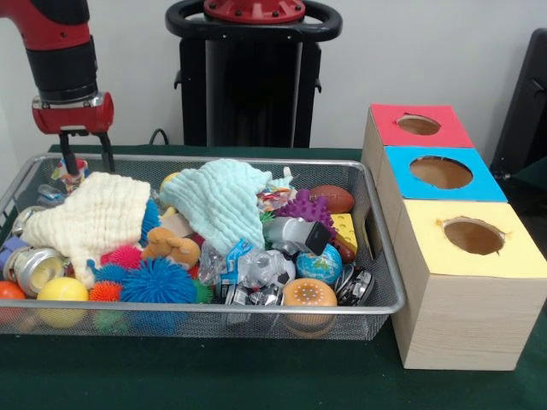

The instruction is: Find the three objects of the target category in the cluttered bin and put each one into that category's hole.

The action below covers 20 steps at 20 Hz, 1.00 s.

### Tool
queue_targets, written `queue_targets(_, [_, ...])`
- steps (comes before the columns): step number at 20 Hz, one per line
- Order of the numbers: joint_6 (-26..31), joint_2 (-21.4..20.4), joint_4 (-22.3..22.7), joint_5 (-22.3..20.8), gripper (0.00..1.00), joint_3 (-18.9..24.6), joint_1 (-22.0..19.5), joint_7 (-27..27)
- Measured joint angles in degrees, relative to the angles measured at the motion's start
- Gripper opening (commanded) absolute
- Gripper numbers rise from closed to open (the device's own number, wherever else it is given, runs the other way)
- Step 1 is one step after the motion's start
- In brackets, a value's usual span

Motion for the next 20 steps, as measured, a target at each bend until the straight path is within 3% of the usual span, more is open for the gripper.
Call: queue_targets(20, [0.0,0.2,0.0,-3.4,1.00,-0.3,-0.9,0.0])
